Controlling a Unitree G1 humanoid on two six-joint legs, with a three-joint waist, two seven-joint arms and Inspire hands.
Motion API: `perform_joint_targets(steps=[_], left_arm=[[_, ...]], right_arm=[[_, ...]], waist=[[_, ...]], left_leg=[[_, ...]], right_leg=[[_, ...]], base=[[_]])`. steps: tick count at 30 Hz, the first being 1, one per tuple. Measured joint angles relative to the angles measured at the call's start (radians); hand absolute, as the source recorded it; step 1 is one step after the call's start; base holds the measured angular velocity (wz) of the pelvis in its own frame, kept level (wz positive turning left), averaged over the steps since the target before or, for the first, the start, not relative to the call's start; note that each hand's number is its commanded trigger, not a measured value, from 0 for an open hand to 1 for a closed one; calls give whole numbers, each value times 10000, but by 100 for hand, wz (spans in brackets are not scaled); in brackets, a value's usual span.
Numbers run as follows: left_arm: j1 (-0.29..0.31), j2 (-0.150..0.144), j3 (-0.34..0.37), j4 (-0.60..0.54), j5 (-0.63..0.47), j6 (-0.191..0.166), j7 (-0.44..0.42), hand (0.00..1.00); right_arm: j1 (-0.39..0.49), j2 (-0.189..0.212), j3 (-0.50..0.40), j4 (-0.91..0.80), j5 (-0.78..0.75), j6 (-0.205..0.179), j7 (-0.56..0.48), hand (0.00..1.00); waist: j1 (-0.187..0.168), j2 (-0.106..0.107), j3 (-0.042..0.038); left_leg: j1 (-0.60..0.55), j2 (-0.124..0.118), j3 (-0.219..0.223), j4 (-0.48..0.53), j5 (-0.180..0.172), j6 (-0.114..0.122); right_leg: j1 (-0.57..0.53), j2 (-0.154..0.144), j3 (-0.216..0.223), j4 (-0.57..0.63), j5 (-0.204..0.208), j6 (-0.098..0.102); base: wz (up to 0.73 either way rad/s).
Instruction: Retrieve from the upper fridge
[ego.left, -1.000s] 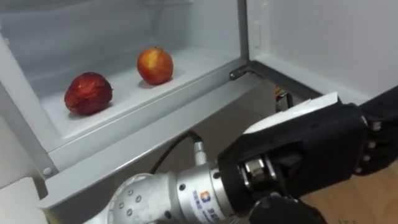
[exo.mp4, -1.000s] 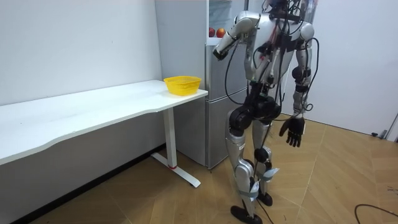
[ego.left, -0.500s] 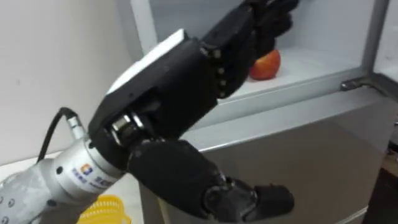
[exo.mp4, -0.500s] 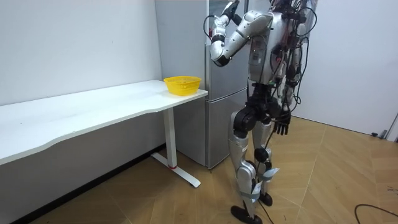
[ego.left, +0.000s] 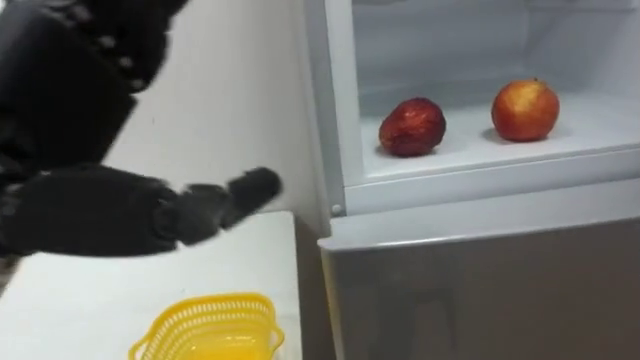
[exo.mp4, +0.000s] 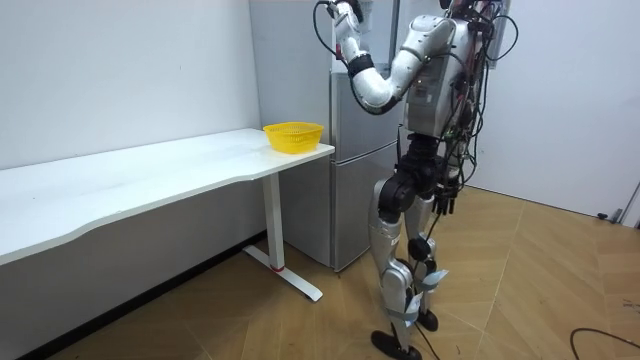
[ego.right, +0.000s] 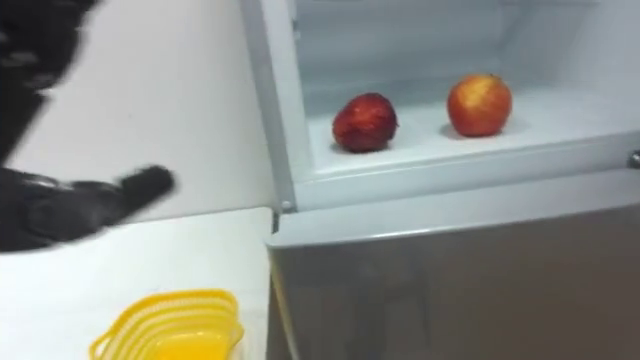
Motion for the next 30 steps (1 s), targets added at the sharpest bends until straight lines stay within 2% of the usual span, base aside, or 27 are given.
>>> perform_joint_targets(steps=[2,3,4,5,6,7,10,13,14,16,17,19,20,22,23,25,26,29,30], left_arm=[[442,-19,582,12,16,-126,616,0],[803,-139,921,24,4,-220,1009,0],[1295,-357,1255,54,-15,-351,1385,0],[1625,-455,1405,118,-2,-475,1577,0],[2360,-681,1658,277,21,-560,1943,0],[3099,-1045,1854,520,104,-567,2299,0],[4318,-1663,1851,1641,408,-438,3149,0],[4960,-1984,1891,2943,242,-380,4126,0],[5130,-2010,1895,3186,58,-378,4302,0],[5613,-2283,1889,4550,-542,-415,4792,0],[5684,-2353,1889,5066,-709,-413,4858,0],[5646,-2469,1692,7780,-1411,-405,5098,0],[5626,-2477,1602,8560,-1616,-369,5161,0],[5617,-2738,1130,10987,-2104,-133,5268,0],[5617,-2815,996,11495,-2114,-53,5265,0],[5610,-3016,726,12960,-2307,212,5239,0],[5604,-3017,590,13294,-2310,225,5219,0],[5400,-3060,68,14927,-2169,254,4836,0],[5322,-3064,-154,15598,-1730,251,4650,0]], right_arm=[[100,5,-220,0,-6,29,-30,0],[140,4,-265,-10,-22,52,-98,0],[136,5,-316,-28,-19,45,-183,0],[123,6,-321,-36,-19,49,-228,0],[125,19,-358,-55,-30,46,-325,0],[128,48,-432,-101,-33,52,-408,0],[154,145,-412,-102,34,92,-432,0],[174,267,-414,-118,19,197,-427,0],[175,286,-414,-142,28,225,-427,0],[197,294,-439,-318,20,352,-416,0],[198,296,-463,-358,6,416,-412,0],[200,325,-525,-440,-89,500,-364,0],[183,334,-534,-446,-138,515,-326,0],[190,358,-533,-406,-227,544,-151,0],[173,371,-534,-407,-227,557,-107,0],[209,476,-536,-373,-314,714,-24,0],[190,491,-537,-373,-384,741,-18,0],[178,494,-622,-384,-672,745,11,0],[171,507,-625,-360,-669,741,35,0]], waist=[[146,-20,10],[273,-31,10],[348,-34,14],[346,-29,17],[340,-27,17],[346,-34,16],[489,-92,31],[620,-204,53],[595,-227,53],[603,-302,48],[618,-288,54],[580,-300,43],[553,-320,44],[502,-376,24],[510,-401,13],[519,-597,1],[502,-638,5],[445,-663,10],[384,-616,31]], left_leg=[[-36,-24,-176,21,0,0],[-47,-44,-284,23,1,2],[-44,-61,-377,29,1,3],[-41,-70,-452,31,1,3],[-44,-95,-577,45,1,3],[-92,-124,-650,108,1,4],[-139,-175,-787,188,0,5],[-188,-192,-921,193,0,5],[-198,-195,-935,196,-1,5],[-150,-213,-1034,176,0,5],[-128,-219,-1062,175,0,5],[-108,-224,-1051,180,-1,5],[-118,-228,-1052,180,-1,5],[-114,-256,-1014,177,-2,6],[-107,-268,-1020,177,-1,7],[-93,-272,-1005,182,-2,7],[-98,-272,-1010,181,-2,8],[-70,-289,-1014,180,-8,17],[40,-286,-991,166,-16,31]], right_leg=[[5,-18,-137,-11,-8,11],[22,-35,-245,22,-17,16],[75,-67,-295,22,-18,17],[104,-73,-335,15,-21,21],[160,-81,-382,-23,-41,39],[182,-125,-481,-16,-79,57],[260,-176,-642,-2,-159,75],[230,-205,-780,-9,-227,68],[229,-208,-773,-14,-236,69],[275,-214,-782,-5,-243,73],[298,-215,-772,0,-247,77],[313,-247,-789,4,-271,78],[312,-252,-802,2,-275,81],[318,-276,-795,5,-288,102],[328,-286,-799,6,-290,107],[356,-290,-806,5,-293,117],[357,-289,-798,2,-293,118],[422,-310,-774,6,-287,131],[531,-308,-777,-20,-288,138]], base=[[24],[20],[18],[19],[23],[24],[22],[13],[11],[2],[0],[0],[4],[0],[4],[5],[0],[0],[0]])
